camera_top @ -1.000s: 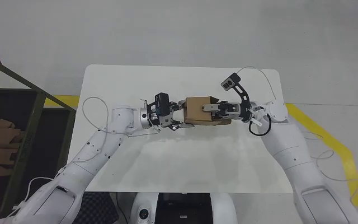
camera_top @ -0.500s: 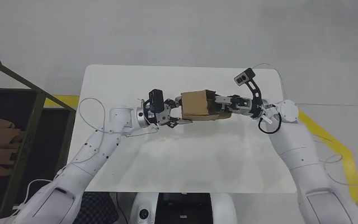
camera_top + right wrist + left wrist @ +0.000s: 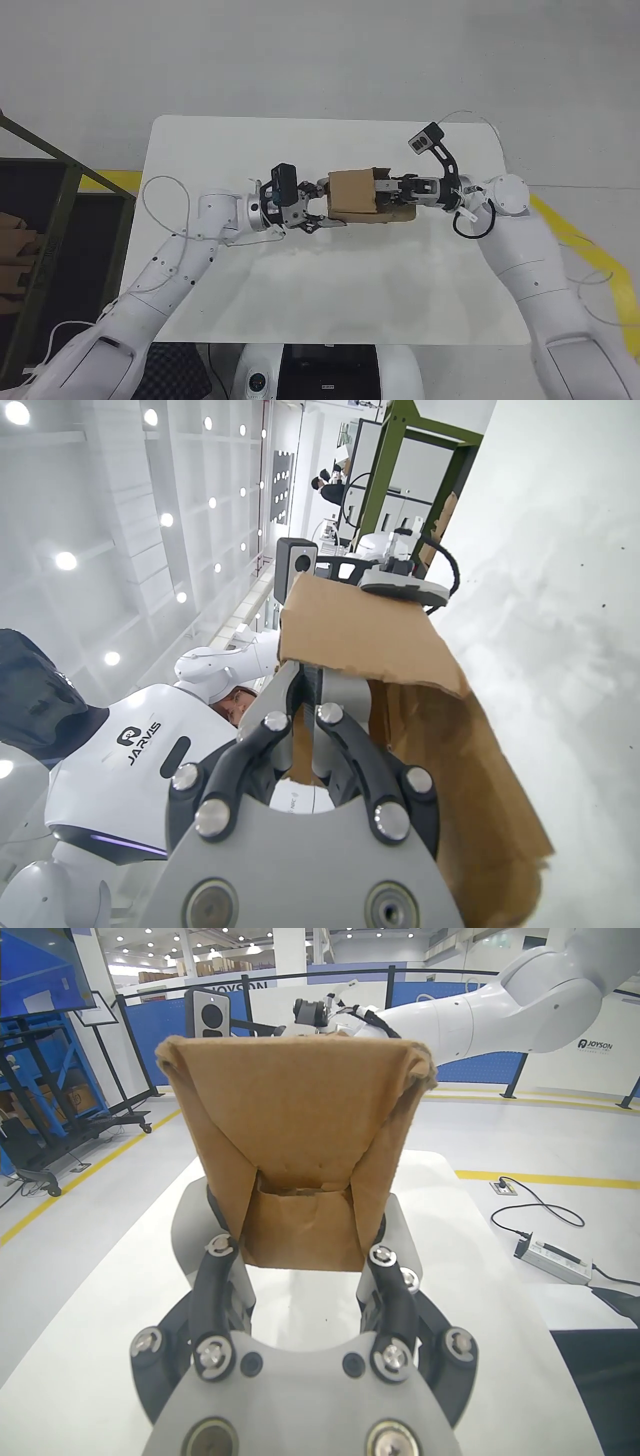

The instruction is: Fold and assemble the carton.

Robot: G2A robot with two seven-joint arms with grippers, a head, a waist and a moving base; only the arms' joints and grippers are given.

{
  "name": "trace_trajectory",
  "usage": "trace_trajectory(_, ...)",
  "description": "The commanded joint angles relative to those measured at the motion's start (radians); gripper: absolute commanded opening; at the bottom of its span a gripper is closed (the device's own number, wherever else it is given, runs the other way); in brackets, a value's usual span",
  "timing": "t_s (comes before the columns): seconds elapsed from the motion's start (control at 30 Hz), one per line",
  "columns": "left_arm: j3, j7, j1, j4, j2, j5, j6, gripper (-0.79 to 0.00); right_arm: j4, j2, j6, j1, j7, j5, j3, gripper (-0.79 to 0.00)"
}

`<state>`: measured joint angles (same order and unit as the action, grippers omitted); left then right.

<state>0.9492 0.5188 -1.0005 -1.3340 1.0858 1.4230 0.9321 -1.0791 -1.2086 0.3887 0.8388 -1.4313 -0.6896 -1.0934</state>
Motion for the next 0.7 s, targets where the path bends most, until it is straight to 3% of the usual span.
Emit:
trace_trajectory(0.0,-0.003,-0.005,0.002,-0.001,0.001,-0.003,0.002,-0.354,-0.006,-0.002,0.0,0.0,0.0,0.005,0.009,-0.785)
trace_trajectory(0.67,-0.018,-0.046,0.014,-0.007,0.011,-0.02,0.019,-0.339,0.004,-0.036,0.005,-0.018,0.006,-0.004,0.107,-0.785)
